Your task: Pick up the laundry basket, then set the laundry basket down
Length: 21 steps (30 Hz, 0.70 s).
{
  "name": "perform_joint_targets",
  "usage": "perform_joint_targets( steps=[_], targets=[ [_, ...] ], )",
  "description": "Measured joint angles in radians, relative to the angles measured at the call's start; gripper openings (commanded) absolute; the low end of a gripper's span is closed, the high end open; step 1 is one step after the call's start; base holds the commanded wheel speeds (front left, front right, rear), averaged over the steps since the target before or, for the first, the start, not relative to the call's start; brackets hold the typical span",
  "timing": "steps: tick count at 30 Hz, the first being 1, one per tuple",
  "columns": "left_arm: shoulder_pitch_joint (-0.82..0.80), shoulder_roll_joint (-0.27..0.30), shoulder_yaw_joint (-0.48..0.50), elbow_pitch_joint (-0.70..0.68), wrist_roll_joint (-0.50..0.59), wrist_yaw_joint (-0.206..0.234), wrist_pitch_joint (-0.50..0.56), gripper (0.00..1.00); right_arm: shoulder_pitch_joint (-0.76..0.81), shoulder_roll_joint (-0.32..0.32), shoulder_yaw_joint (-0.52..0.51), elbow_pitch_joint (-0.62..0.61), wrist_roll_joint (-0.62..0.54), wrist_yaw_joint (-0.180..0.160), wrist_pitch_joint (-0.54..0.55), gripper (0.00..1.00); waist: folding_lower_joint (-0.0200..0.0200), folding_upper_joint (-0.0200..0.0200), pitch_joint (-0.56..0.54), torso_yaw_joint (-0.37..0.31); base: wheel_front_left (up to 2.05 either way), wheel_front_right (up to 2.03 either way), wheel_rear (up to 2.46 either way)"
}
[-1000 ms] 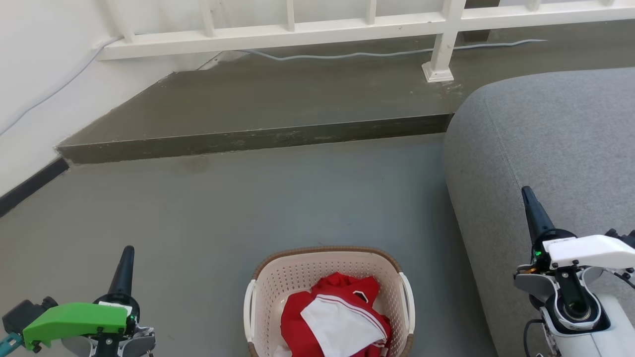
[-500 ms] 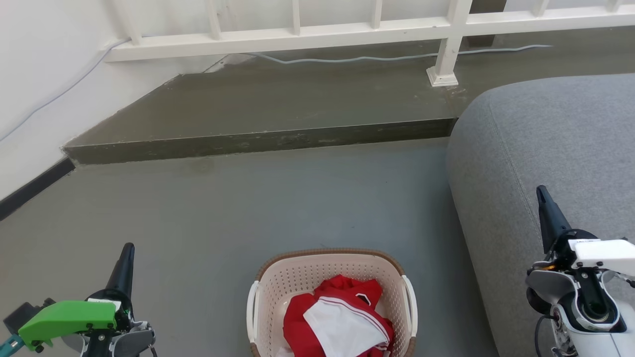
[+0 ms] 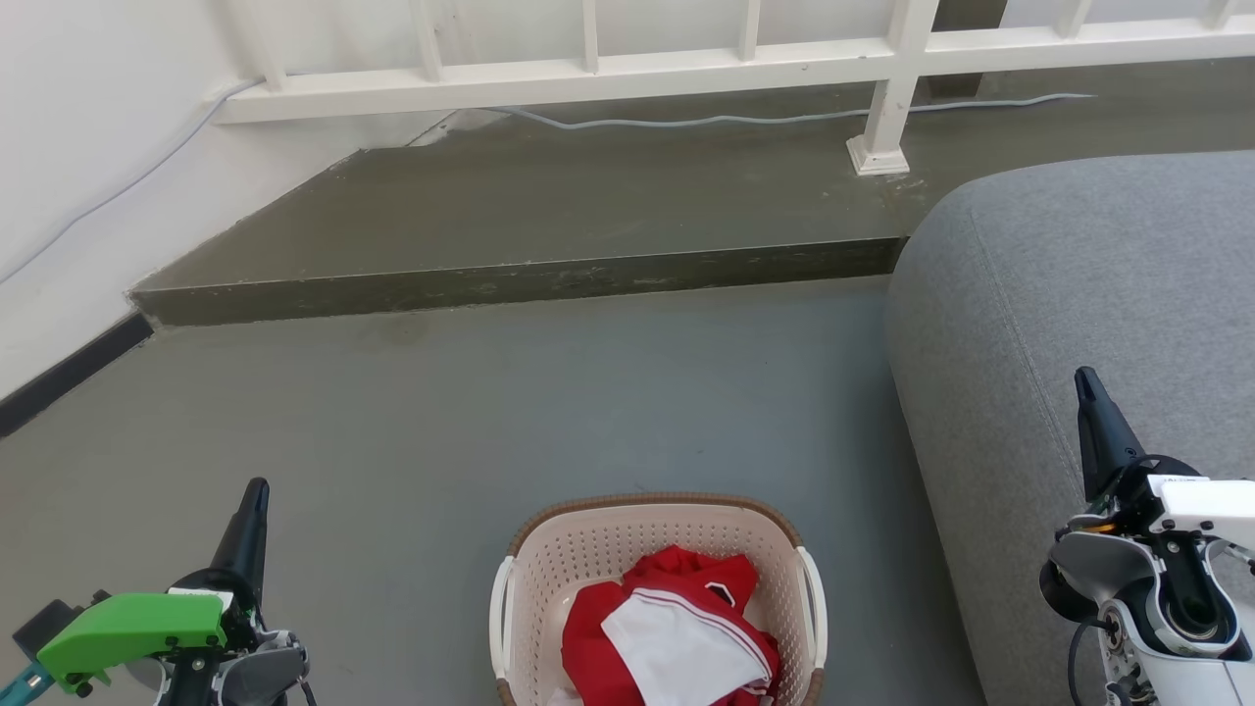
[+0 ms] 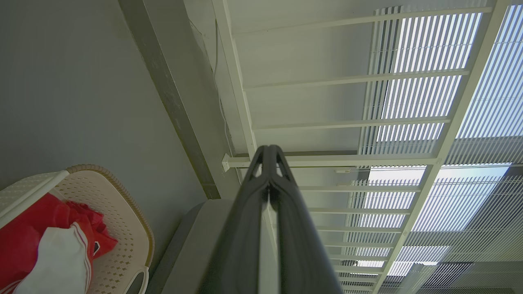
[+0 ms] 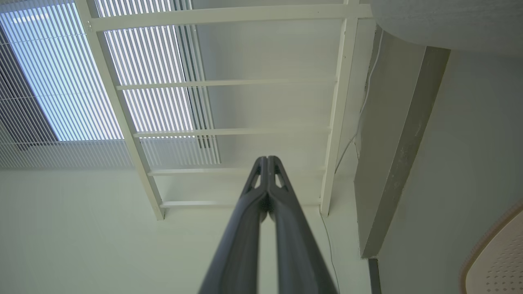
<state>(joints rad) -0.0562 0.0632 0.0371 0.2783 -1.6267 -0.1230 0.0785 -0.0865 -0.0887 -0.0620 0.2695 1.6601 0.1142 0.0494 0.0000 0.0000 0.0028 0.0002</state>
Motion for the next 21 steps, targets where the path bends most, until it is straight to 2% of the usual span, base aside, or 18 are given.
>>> perform_joint_targets(
  steps=[21],
  targets=[
    [0.0,-0.002,0.002,0.0,0.0,0.0,0.0,0.0,0.0,0.001,-0.002,0.006,0.0,0.0,0.0,0.0,0.0,0.0,0.0,0.0,0.0,0.0,0.0]
  ],
)
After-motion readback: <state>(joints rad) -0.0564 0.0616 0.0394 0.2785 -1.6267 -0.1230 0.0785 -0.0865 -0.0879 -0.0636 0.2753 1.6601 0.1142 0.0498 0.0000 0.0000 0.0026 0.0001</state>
